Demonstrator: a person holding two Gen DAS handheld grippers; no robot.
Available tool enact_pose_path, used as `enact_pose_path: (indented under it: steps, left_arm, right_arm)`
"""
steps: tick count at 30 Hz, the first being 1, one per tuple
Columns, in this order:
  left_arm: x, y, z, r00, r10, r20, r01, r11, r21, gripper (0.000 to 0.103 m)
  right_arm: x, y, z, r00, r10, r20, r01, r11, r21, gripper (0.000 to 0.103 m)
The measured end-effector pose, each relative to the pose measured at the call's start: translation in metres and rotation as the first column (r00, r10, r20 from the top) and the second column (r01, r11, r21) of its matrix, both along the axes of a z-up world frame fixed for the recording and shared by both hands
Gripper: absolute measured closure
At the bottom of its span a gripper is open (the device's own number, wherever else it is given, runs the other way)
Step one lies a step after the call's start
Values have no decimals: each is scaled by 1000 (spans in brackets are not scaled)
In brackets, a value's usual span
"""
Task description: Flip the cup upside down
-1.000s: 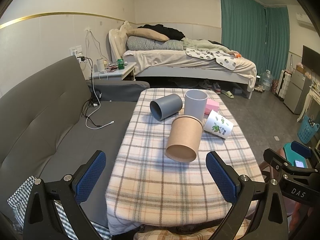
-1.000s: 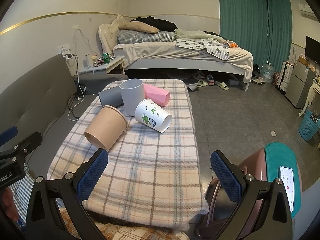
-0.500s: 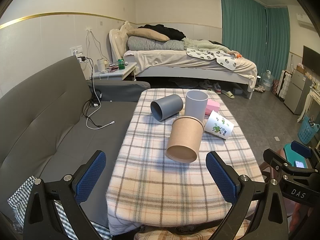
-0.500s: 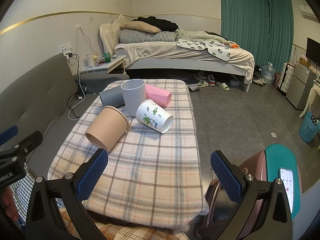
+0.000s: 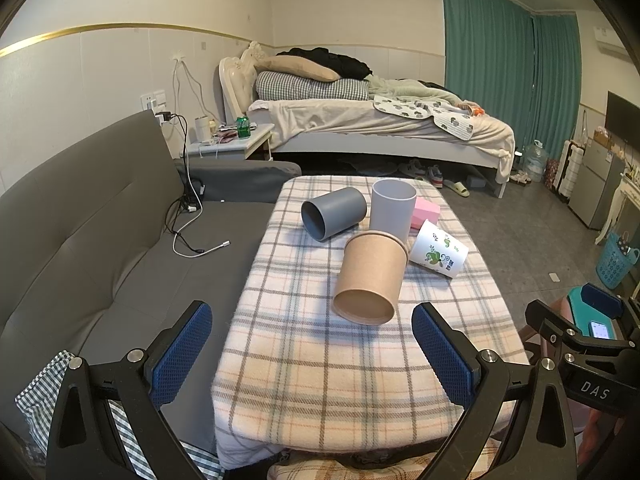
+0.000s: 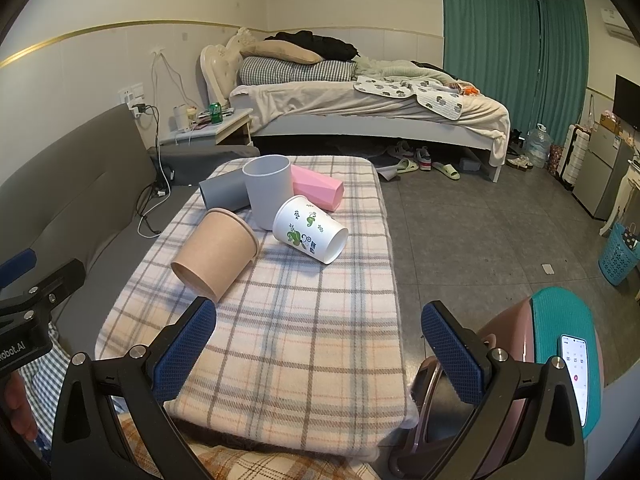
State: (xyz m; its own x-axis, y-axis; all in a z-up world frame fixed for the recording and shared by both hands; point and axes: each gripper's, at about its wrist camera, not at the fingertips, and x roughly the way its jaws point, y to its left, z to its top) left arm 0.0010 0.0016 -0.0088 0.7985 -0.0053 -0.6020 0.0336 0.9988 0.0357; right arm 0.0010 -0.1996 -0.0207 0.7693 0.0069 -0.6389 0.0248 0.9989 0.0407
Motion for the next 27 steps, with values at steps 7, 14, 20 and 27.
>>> enact_pose_path:
  steps: [7,14,20,27]
  left_arm:
    - [0,0,1,1000,1,-1,-1,1000,1,0]
    - [0,0,0,1000,-1,-3,1,1000,0,0]
    - [7,1,-5,1000,19,-21,-19,1000,0,0]
    - [33,-3,-11,997,60,-50,-59,998,16,0]
  right_arm:
    - [0,1,-1,1000,3,-1,-3,1000,1,0]
    - [0,3,-3,1000,9,-4,-9,1000,3,0]
    - [7,-1,0,1000,23,-6,-23,1000,5,0]
    - [40,-10,0,995,98,-30,-100,994,-52,0]
